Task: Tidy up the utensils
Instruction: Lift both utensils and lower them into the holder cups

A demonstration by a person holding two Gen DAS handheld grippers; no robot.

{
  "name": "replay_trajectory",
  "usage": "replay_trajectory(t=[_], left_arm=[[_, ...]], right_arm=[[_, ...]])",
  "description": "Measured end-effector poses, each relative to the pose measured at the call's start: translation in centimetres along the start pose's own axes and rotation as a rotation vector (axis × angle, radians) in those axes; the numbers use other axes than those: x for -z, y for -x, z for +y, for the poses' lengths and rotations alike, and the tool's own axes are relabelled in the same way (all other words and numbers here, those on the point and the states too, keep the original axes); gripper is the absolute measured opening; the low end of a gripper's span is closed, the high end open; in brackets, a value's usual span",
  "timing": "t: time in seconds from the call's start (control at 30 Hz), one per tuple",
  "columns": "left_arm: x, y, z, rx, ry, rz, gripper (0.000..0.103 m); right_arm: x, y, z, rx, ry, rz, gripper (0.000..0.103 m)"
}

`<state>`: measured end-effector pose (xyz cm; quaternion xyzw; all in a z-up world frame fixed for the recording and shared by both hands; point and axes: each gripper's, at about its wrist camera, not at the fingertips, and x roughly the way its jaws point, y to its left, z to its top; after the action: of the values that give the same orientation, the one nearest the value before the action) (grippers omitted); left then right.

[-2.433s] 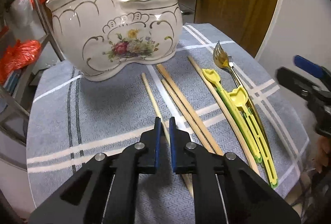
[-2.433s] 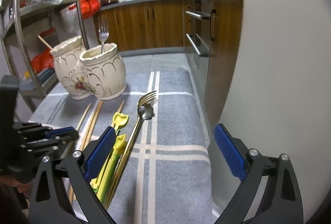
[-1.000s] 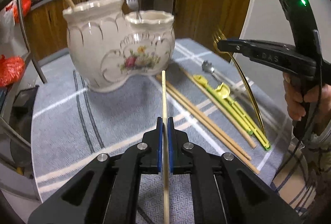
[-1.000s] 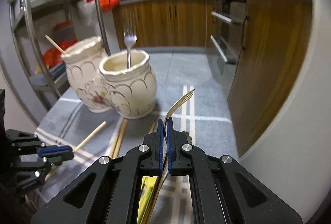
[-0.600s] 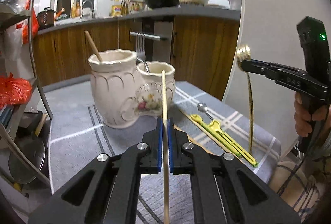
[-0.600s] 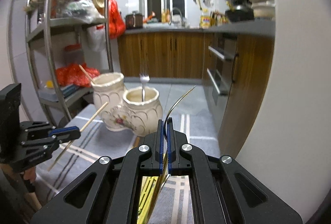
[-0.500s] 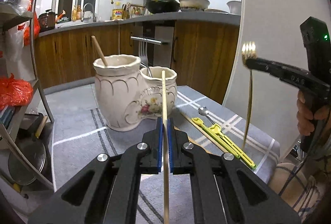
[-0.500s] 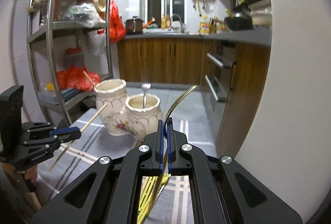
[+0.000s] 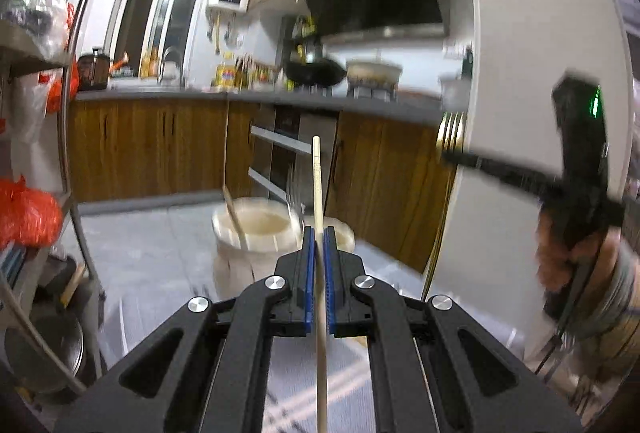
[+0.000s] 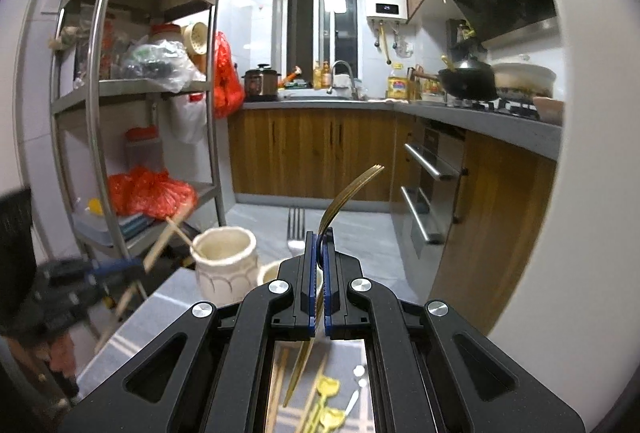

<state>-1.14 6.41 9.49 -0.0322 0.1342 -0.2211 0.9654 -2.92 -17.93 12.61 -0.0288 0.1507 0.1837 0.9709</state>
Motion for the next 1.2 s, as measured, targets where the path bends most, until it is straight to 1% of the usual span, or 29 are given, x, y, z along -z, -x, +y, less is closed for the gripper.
replay_trajectory(t=[0.03,0.17,0.23,0.37,0.43,0.57,0.7,0.83,0.93,1.2], left_arm=[[-1.3,-0.2,0.7,0.009,0.011,-0.030,0.004],[-4.9,-1.1,2.8,0.023,0.040,-0.120,0.004],[-6.7,-2.3,3.9,0.032,0.054,-0.145,0.004],[-8.4,-4.8,5.7,0.054,0.105,-0.177,0.004],[-8.7,-6.4,6.7,0.065,0.126,-0.175,0.004],[-8.5,-9.9,8.1,0.037,0.139,-0.159,0.004],[-7.7,-12.3,9.1,0.028,0.159,-0.139,0.004],[-7.1,-13.5,9.9,-0.001,0.174,-0.133,0.004],[-6.7,-14.4,10.7,-0.012,0.196,-0.124,0.004],[-5.1,-15.6,10.8,-0.001,0.185,-0.090,0.004]], right_arm=[[-0.4,-0.5,0.1,-0.004,-0.001,-0.004,0.003],[-1.9,-1.9,0.2,-0.014,-0.007,-0.013,0.003],[-2.7,-2.6,0.1,-0.018,-0.020,-0.020,0.004],[-3.8,-3.4,-0.1,-0.015,-0.035,-0.045,0.003],[-4.2,-3.9,-0.2,-0.006,-0.042,-0.057,0.003],[-4.7,-4.6,-0.4,0.005,-0.062,-0.076,0.003],[-4.4,-5.8,-0.4,0.037,-0.060,-0.085,0.003],[-4.0,-6.9,-0.6,0.060,-0.061,-0.081,0.003],[-4.0,-7.4,-0.8,0.062,-0.075,-0.082,0.004],[-4.3,-7.9,-0.8,0.066,-0.086,-0.098,0.004]])
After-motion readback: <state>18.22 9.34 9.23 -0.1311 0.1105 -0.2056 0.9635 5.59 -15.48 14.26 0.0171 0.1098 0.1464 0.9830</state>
